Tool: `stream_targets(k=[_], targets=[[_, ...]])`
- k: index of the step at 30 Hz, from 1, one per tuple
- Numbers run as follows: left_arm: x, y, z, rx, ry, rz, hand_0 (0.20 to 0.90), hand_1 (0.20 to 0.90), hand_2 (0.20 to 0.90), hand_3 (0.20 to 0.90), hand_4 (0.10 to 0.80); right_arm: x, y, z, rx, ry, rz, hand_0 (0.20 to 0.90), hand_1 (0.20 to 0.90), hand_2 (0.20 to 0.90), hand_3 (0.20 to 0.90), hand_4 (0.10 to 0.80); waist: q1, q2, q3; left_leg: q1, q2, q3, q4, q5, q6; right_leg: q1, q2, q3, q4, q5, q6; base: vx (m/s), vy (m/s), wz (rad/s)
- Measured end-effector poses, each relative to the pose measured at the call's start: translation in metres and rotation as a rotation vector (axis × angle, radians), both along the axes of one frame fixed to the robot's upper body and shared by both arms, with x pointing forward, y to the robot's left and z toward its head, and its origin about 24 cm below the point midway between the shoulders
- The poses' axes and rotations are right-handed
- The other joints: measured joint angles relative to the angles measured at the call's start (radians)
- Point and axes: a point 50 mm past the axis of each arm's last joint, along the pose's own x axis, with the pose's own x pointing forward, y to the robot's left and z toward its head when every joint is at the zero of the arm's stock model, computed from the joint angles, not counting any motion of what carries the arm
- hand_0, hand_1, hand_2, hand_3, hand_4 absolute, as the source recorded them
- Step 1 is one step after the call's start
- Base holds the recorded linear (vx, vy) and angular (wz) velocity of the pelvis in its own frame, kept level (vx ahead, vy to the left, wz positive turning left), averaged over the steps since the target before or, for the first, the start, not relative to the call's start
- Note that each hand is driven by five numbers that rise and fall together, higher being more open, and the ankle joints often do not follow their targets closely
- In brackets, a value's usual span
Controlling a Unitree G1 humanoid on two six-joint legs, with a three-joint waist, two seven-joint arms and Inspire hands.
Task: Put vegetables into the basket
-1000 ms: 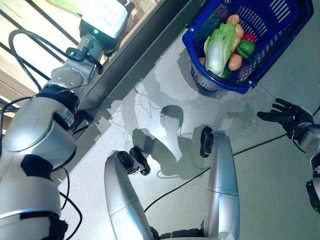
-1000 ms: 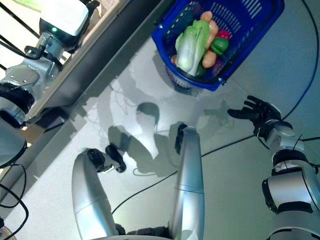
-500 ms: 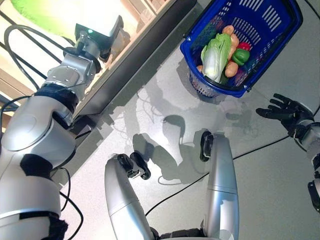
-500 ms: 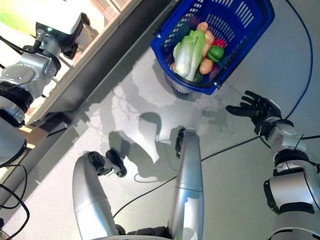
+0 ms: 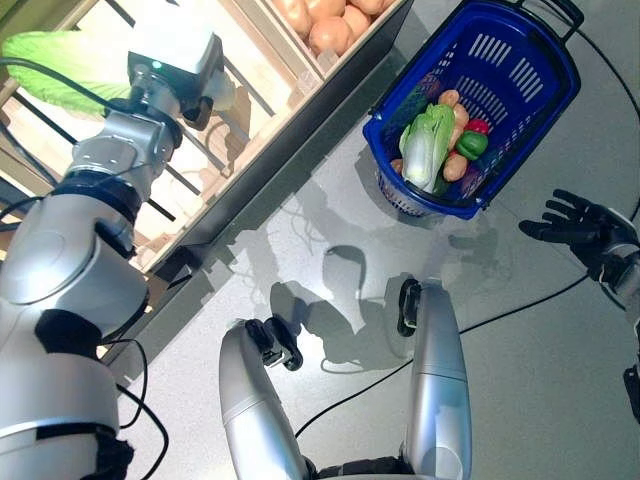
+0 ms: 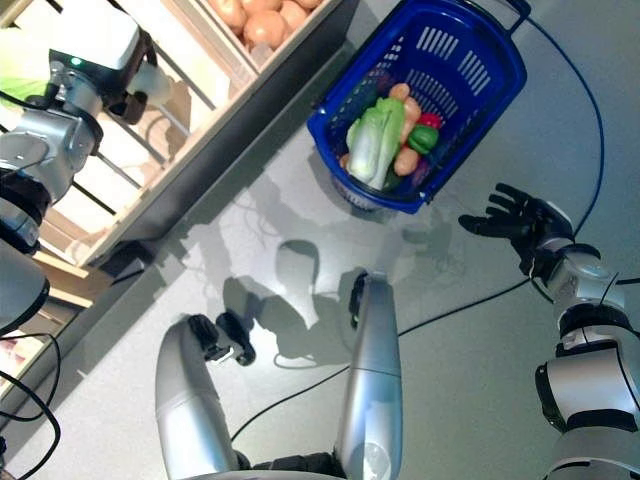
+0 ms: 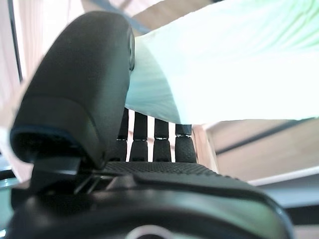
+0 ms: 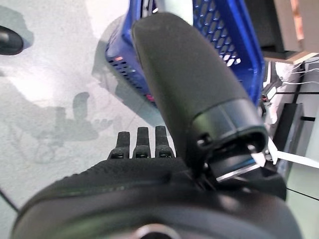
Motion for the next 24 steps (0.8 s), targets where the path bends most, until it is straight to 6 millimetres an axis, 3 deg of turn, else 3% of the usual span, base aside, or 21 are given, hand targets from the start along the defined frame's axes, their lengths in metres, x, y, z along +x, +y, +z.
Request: stream_targets(k=[10,17,20,22,24], targets=[[-0.005,-0.009,0.004,-0.03,-0.045,-0.152,0.3,0.3,0.3,0.3,0.4,0.001,0.001,0.0,-0.002,-0.002,0.014,0.9,0.9,0.9,0.9,0.8,0.006,-0.005,-0.003,0.155,-0.022,0.022,-0.116,0.028,-0.019,0.146,-0.011,-0.03,-0.079,-0.001,0.001,0.01,-0.012,0.03],[-0.011,-0.023,0.004,-0.245,-0.1,-0.352,0.3,0.3,0.3,0.3,0.4,-0.002,0.007,-0.009,-0.028,0.001,0.057,0.9,0.9,0.9,0.9,0.8,0.026,-0.009,-0.017,0.284,-0.039,0.029,-0.227,0.063,-0.037,0.272,-0.011,-0.059,-0.153,-0.001,-0.001,0.027,-0.027,0.04],[-0.015,-0.024,-0.01,-0.39,-0.112,-0.421,0.3,0.3,0.3,0.3,0.4,0.002,0.023,-0.018,-0.026,-0.003,0.126,0.9,0.9,0.9,0.9,0.8,0.034,-0.013,-0.027,0.382,-0.057,0.032,-0.314,0.088,-0.052,0.363,-0.011,-0.081,-0.207,0.0,-0.001,0.028,-0.055,0.03],[-0.019,-0.022,-0.032,-0.503,-0.093,-0.456,0.3,0.3,0.3,0.3,0.4,0.001,0.042,-0.037,-0.029,0.019,0.2,0.9,0.9,0.9,0.9,0.8,0.036,-0.013,-0.12,0.382,-0.064,0.03,-0.377,0.11,-0.065,0.363,-0.005,-0.102,-0.244,-0.002,-0.005,0.035,-0.084,0.09],[-0.021,-0.02,-0.041,-0.589,-0.084,-0.475,0.3,0.3,0.3,0.3,0.4,0.004,0.06,-0.046,-0.005,0.019,0.253,0.9,0.9,0.9,0.9,0.8,0.046,-0.025,-0.139,0.424,-0.067,0.024,-0.43,0.133,-0.084,0.403,0.007,-0.118,-0.276,0.0,-0.008,0.034,-0.067,0.05]])
